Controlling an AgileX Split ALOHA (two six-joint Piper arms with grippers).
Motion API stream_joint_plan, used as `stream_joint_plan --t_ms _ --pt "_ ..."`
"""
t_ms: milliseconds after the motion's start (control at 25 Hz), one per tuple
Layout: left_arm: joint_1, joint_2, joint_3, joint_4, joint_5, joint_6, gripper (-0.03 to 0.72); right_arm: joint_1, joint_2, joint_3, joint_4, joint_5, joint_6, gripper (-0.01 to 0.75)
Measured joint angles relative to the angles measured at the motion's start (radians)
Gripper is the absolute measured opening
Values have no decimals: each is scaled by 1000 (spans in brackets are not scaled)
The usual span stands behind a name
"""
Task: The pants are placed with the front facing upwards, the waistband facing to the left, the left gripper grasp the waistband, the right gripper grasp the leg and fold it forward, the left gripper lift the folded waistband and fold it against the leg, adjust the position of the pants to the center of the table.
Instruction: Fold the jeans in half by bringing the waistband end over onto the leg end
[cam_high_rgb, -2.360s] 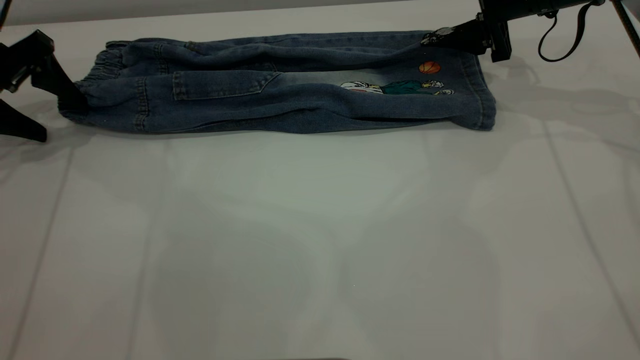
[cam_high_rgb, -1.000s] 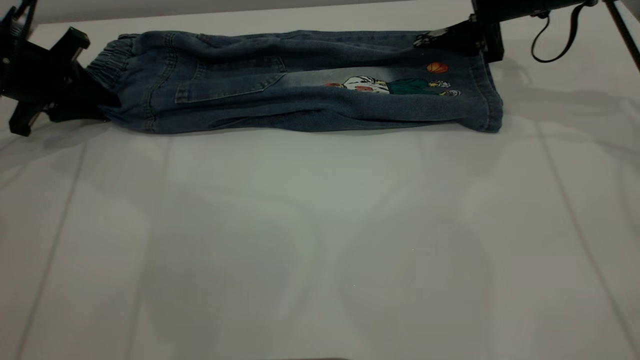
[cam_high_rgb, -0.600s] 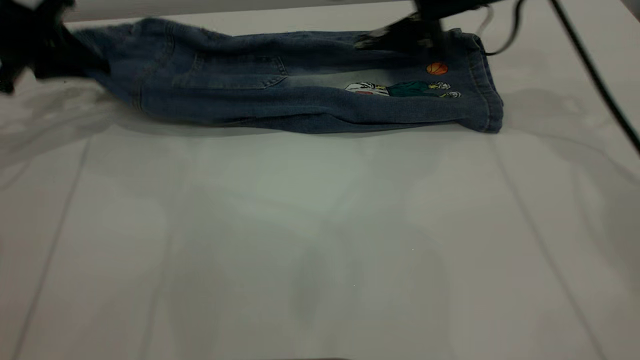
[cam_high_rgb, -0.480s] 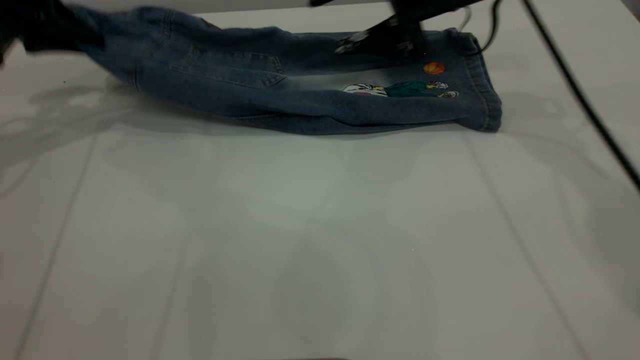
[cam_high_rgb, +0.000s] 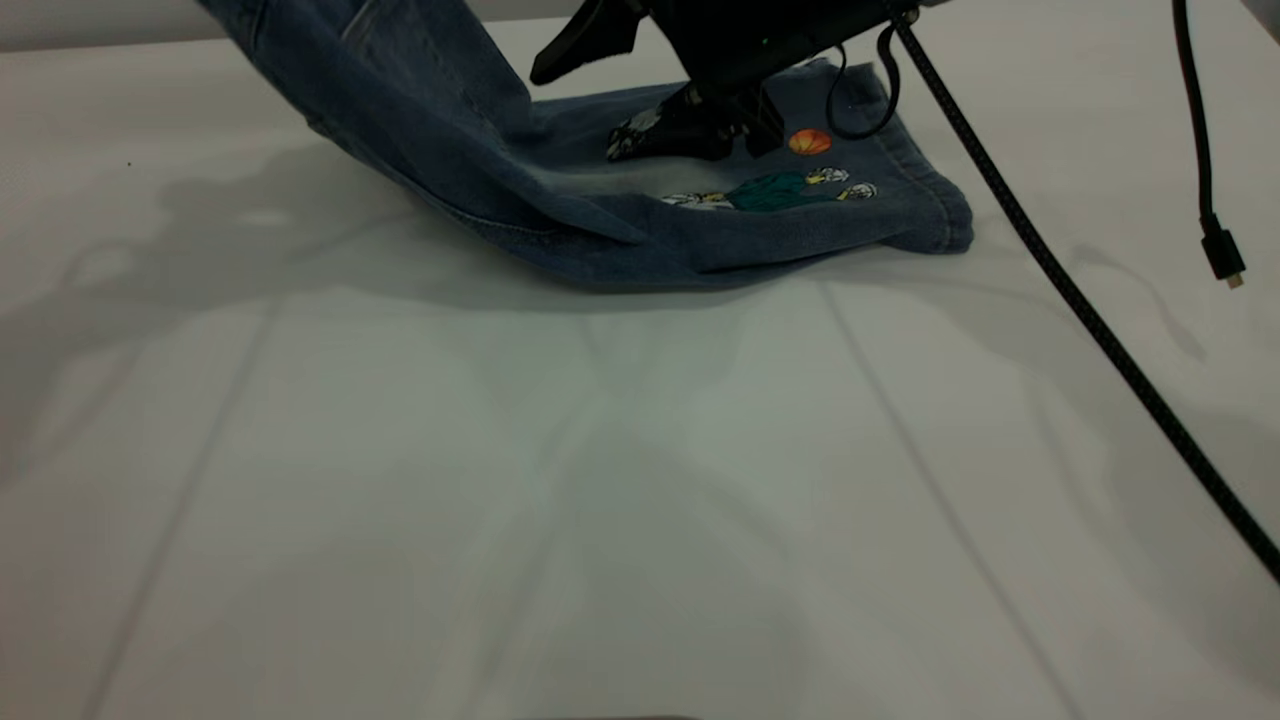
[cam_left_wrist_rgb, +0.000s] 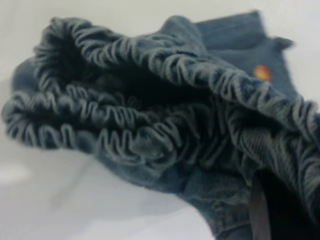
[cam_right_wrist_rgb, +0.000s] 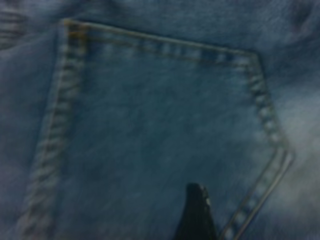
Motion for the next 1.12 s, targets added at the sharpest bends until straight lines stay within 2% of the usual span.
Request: stream_joint_plan --t_ms 240,400,520,760,960,1120 --pt "-104 -80 1 6 6 -4 48 22 9 0 -4 7 0 484" --pt "-159 -86 3 7 -11 -4 48 34 10 0 -56 60 0 484" --pt "-176 -86 3 8 -27 -5 48 0 10 0 -159 99 3 484" --pt "-246 -86 3 10 -103 -7 48 -133 10 -1 -352 101 103 484" --pt "-347 -78 3 0 -232 -7 48 -115 10 0 -499 114 142 484" --pt "-395 -43 -5 -14 -264 -7 48 -115 11 0 -503 132 144 484"
